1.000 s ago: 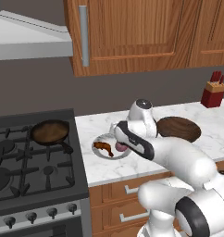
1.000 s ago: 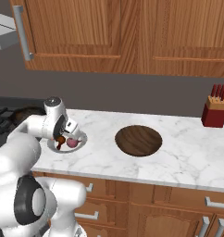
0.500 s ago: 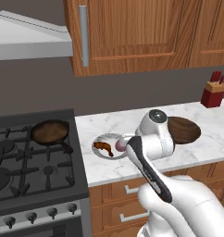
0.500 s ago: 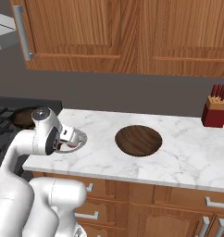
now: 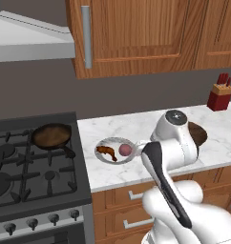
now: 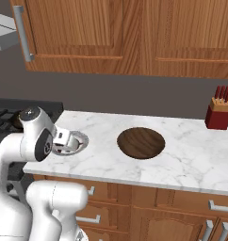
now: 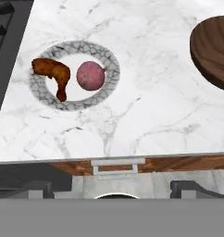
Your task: Place the chicken drumstick on the plate and place the onion on the same plate.
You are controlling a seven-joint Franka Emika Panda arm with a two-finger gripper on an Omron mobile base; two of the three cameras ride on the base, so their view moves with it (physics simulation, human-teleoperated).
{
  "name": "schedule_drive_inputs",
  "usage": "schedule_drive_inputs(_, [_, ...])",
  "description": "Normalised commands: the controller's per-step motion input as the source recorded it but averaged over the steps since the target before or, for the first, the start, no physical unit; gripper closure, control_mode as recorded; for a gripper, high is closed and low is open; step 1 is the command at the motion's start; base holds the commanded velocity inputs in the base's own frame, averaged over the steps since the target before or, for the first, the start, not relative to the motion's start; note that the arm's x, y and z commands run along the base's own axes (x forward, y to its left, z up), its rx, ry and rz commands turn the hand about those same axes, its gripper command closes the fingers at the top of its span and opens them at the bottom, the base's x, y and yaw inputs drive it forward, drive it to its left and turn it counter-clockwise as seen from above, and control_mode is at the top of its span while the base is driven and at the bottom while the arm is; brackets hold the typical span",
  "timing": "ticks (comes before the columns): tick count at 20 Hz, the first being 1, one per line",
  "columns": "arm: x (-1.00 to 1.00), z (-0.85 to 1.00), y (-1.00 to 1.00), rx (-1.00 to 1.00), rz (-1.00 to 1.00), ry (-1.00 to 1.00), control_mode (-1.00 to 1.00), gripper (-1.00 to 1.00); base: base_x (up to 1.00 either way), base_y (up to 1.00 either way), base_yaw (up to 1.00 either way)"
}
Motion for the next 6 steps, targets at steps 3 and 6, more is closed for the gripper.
schedule_drive_inputs(3, [-0.59, 0.05, -0.16, 0.0, 0.01, 0.0, -1.0, -1.0, 0.0, 0.0, 0.0])
schedule_drive_inputs(6, [-0.38, -0.01, -0.15, 0.1, -0.12, -0.1, -1.0, -1.0, 0.0, 0.0, 0.0])
